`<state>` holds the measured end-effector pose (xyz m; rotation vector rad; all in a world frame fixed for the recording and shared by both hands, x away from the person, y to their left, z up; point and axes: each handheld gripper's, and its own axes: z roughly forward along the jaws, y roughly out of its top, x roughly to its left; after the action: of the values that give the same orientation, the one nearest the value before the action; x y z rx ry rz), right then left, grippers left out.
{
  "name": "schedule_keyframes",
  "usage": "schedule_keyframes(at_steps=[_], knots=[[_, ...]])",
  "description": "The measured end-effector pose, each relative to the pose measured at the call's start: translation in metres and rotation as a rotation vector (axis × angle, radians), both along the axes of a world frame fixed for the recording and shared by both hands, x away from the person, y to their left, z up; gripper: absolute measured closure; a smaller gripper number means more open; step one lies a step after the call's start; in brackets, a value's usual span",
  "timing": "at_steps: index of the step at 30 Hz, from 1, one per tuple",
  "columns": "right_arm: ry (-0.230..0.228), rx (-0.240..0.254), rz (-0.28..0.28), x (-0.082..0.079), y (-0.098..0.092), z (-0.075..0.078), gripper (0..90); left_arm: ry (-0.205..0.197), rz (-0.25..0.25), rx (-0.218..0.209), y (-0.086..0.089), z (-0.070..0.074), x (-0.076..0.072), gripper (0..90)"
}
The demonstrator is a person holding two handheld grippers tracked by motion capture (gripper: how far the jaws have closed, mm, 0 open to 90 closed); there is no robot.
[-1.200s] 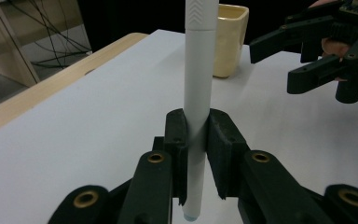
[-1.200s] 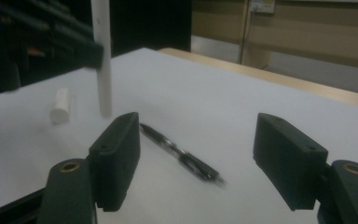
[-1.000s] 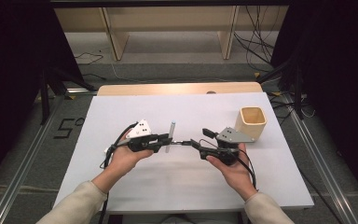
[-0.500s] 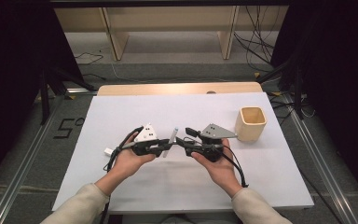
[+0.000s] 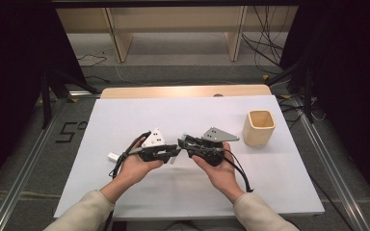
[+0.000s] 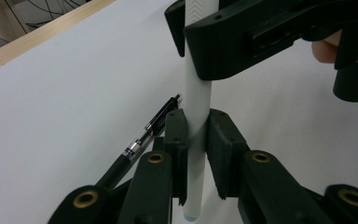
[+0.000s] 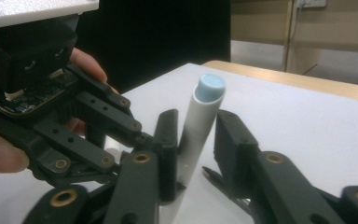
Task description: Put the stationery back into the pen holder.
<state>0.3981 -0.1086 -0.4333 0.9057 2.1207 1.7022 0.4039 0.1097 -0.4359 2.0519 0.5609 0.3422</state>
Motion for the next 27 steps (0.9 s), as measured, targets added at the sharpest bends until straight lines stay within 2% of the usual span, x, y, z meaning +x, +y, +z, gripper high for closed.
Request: schedule_keyframes(at_steps=[1, 5, 11, 14, 16, 17, 18, 20, 21, 22, 23, 25, 26, 27], knots=[[0.005, 0.009, 0.004, 0.000, 0.001, -0.001, 75.3, 0.003, 0.001, -0.002, 0.000, 0.000, 0.000, 78.5], [0.021, 0.026, 0.014, -0.001, 0.001, 0.000, 78.3, 0.005, -0.003, -0.009, -0.001, 0.000, 0.000, 78.4], [0.043, 0.042, 0.019, -0.001, -0.002, 0.002, 79.1, 0.000, -0.015, -0.019, -0.001, 0.000, -0.001, 78.2], [0.037, 0.049, 0.016, -0.001, -0.003, 0.004, 79.2, -0.016, -0.020, -0.031, -0.001, 0.001, -0.001, 77.4], [0.028, 0.045, 0.006, -0.002, -0.006, 0.007, 79.2, -0.024, -0.005, -0.018, -0.001, 0.001, -0.001, 70.4], [0.020, 0.046, -0.009, -0.001, -0.010, 0.010, 79.2, -0.027, 0.006, -0.013, 0.000, 0.002, -0.001, 61.7], [0.020, 0.046, -0.009, -0.001, -0.010, 0.010, 79.2, -0.032, 0.021, -0.010, 0.001, 0.002, -0.001, 61.7], [0.011, 0.033, -0.028, 0.000, -0.016, 0.013, 79.2, -0.041, 0.044, 0.016, 0.005, 0.002, -0.001, 55.2], [0.000, 0.026, -0.054, 0.001, -0.024, 0.017, 79.2, -0.040, 0.054, 0.026, 0.007, 0.002, 0.000, 49.1], [0.000, 0.026, -0.054, 0.001, -0.024, 0.017, 79.2, -0.038, 0.065, 0.034, 0.010, 0.003, 0.000, 49.1], [-0.016, 0.017, -0.090, 0.002, -0.034, 0.021, 79.2, -0.046, 0.075, 0.035, 0.013, 0.002, 0.000, 44.8], [-0.024, 0.018, -0.110, 0.003, -0.040, 0.023, 79.2, -0.061, 0.077, 0.048, 0.020, 0.002, 0.000, 41.9], [-0.038, 0.016, -0.148, 0.005, -0.052, 0.028, 79.2, -0.066, 0.088, 0.049, 0.023, 0.002, 0.000, 36.2], [-0.038, 0.016, -0.148, 0.005, -0.052, 0.028, 79.2, -0.069, 0.094, 0.047, 0.026, 0.001, 0.000, 36.2]])
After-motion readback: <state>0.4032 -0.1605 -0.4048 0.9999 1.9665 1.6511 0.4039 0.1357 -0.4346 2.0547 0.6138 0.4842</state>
